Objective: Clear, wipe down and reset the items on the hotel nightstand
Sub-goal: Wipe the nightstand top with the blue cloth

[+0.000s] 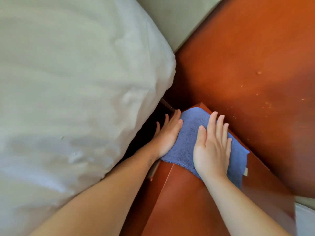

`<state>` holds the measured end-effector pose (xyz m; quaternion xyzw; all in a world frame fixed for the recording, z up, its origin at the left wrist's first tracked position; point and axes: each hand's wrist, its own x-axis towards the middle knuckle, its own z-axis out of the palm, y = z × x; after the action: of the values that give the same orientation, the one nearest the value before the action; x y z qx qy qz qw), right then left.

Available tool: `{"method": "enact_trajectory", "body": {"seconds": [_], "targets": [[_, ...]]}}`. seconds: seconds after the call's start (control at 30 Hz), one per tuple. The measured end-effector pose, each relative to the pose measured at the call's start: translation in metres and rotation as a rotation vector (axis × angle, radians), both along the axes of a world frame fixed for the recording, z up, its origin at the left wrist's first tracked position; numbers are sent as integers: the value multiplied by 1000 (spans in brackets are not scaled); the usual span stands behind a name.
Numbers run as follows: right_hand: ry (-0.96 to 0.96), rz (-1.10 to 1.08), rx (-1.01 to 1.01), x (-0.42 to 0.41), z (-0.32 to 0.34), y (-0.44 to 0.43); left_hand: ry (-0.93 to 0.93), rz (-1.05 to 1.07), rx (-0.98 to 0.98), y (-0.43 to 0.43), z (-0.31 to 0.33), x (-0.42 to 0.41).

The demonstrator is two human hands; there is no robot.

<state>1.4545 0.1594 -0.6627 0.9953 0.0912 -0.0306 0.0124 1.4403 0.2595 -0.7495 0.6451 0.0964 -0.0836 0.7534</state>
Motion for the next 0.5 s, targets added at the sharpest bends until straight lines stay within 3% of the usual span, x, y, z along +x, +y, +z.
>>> {"method": "enact_trajectory", "body": {"seconds": [0.17, 0.3, 0.37, 0.5], "targets": [[-40, 25, 94, 7, -1, 0, -151, 148, 94, -1, -6, 2], [-96, 22, 276, -2, 0, -2, -121, 137, -144, 1, -3, -8], [-48, 22, 189, -1, -1, -2, -107, 76, -233, 0, 1, -14], [2, 26, 52, -9, -1, -1, -93, 26, -224, 1, 2, -33]]}}
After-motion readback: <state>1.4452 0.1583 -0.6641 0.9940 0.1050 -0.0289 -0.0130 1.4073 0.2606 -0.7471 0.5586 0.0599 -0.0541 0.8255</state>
